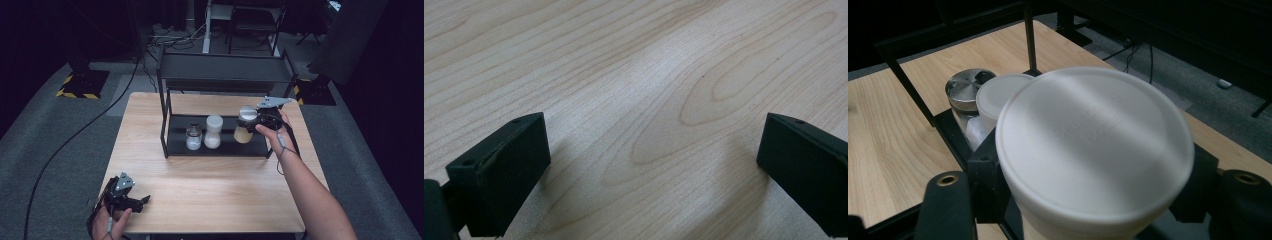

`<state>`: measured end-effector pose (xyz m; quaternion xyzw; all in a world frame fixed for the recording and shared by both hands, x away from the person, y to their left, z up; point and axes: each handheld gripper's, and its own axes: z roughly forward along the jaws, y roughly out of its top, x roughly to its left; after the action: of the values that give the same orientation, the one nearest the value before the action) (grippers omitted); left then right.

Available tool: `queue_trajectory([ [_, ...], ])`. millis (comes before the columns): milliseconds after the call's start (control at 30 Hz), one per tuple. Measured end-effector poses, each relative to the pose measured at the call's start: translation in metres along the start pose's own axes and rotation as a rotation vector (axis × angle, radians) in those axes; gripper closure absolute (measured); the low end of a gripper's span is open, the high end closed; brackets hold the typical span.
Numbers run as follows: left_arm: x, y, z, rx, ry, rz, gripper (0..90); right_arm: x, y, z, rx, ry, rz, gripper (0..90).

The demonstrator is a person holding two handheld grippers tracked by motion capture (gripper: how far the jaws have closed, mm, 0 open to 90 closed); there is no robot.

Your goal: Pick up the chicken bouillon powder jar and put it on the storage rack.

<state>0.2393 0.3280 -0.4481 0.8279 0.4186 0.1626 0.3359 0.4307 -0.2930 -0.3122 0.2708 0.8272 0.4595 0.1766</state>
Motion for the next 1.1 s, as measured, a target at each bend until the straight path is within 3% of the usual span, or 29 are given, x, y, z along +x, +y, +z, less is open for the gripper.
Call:
queue_trajectory([
  [533,0.0,0.0,0.0,0.001,0.0,0.001,0.2,0.002,-0.007,0.036,0.037,0.014,0.014,33.7],
  [1100,0.0,0.0,0.0,0.001,0.0,0.001,0.2,0.004,-0.015,0.059,0.074,0.012,0.011,33.7],
])
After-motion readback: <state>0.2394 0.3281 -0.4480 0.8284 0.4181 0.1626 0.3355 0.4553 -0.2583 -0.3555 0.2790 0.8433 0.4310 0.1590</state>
